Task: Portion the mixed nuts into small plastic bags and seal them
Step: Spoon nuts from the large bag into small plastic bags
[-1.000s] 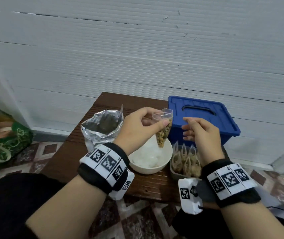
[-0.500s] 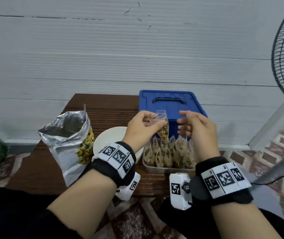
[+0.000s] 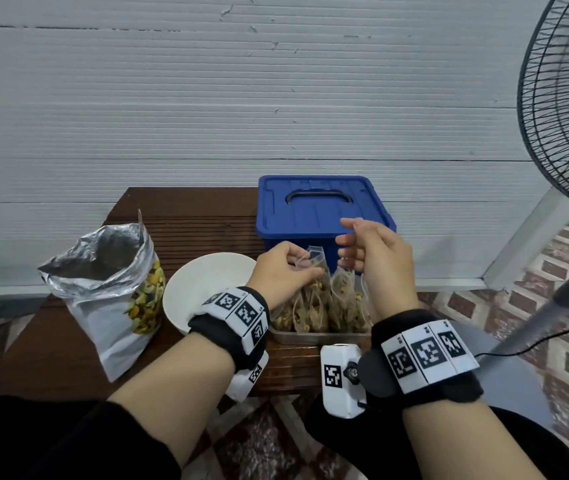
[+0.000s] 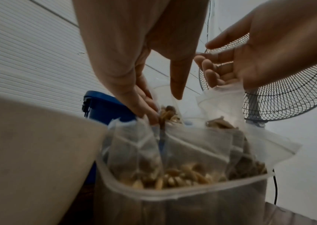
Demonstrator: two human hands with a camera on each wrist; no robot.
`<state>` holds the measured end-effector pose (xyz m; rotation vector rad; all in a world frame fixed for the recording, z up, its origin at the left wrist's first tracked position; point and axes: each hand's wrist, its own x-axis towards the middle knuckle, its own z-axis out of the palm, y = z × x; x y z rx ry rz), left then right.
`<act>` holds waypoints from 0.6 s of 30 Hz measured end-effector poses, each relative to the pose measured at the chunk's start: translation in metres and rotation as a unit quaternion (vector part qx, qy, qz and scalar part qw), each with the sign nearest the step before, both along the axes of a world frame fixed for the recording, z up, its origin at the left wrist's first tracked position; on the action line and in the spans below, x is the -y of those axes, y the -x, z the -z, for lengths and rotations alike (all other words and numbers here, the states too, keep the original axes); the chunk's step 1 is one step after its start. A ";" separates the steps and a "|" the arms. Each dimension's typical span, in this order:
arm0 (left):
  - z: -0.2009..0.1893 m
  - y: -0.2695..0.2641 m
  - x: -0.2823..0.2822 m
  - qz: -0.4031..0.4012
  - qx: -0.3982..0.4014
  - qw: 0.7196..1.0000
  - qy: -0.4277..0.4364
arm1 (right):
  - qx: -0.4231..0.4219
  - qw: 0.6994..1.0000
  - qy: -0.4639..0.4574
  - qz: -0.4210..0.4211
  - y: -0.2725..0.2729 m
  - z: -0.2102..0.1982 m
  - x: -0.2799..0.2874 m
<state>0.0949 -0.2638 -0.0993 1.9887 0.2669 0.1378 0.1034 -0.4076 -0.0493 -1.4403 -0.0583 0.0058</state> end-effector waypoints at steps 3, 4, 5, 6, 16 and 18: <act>0.003 0.000 0.002 0.013 -0.011 1.000 -0.025 | 0.000 1.000 0.001 0.000 0.000 -0.001 -0.002; 0.003 0.000 0.002 0.017 -0.013 0.999 -0.027 | -0.001 1.000 0.003 0.000 0.000 -0.001 -0.003; 0.003 0.001 0.002 0.020 -0.014 0.999 -0.027 | -0.001 1.000 0.006 0.000 0.000 -0.001 -0.004; 0.003 0.001 0.001 0.023 -0.017 0.999 -0.022 | -0.002 1.000 0.007 0.000 0.000 -0.001 -0.005; -0.011 0.018 -0.039 -0.003 -0.034 0.999 -0.023 | -0.015 0.999 0.022 -0.022 0.002 0.000 -0.016; -0.008 0.021 -0.054 -0.034 -0.055 0.996 -0.053 | -0.017 0.999 0.024 -0.028 0.003 0.000 -0.018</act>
